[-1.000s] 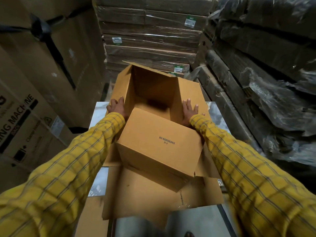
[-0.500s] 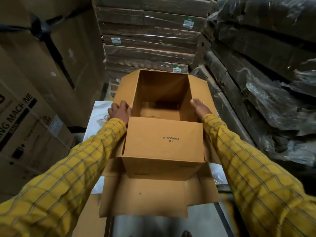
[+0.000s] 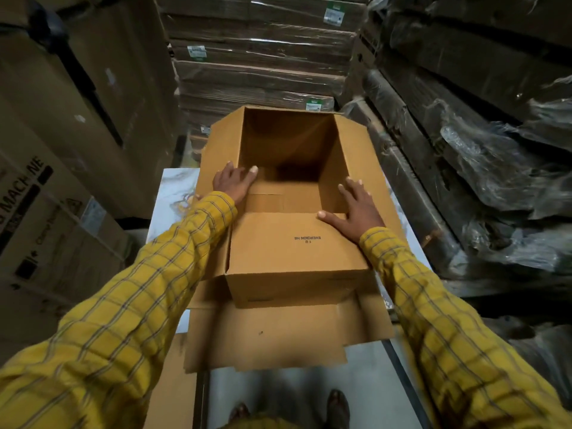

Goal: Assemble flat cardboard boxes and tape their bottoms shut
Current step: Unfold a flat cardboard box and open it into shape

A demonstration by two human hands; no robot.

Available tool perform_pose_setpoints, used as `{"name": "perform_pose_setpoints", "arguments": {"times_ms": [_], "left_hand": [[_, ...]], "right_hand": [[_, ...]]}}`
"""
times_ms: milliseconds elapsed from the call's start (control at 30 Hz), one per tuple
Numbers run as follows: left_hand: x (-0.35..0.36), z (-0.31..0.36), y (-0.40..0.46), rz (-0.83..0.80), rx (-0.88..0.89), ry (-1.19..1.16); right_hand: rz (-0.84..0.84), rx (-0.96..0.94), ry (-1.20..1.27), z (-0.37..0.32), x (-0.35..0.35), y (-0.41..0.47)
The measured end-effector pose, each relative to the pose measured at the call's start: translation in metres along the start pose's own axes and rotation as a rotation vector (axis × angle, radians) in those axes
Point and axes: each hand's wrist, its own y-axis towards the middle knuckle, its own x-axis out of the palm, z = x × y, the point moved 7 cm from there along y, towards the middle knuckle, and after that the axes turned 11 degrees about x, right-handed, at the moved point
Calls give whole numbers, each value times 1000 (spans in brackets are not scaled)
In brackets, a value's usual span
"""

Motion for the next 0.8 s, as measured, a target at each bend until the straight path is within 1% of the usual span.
{"name": "perform_pose_setpoints", "arguments": {"times_ms": [67,167,233,367,433,500,667,800], "left_hand": [[14,-4,-10,-11,-13,137],[28,-5,-32,54,12,281],[30,-6,-32,78,47,354],[22,-1,-23,73,41,503],[19,8,-16,100,97,584],[17,16,-3,84,131,615],[26,19,20,7,124,706],[33,12,18,1,174,799]], "right_hand": [[-23,-50,-124,3,-1,6],[-45,-115,-193,6,-1,4],[-42,-119,-225,7,-1,2],[-39,-123,-297,6,2,-1],[-35,-119,-271,7,2,1],[-32,-101,-219,8,1,4],[-79,-71,-87,3,0,27],[-75,-5,129,-11,-9,78]]}}
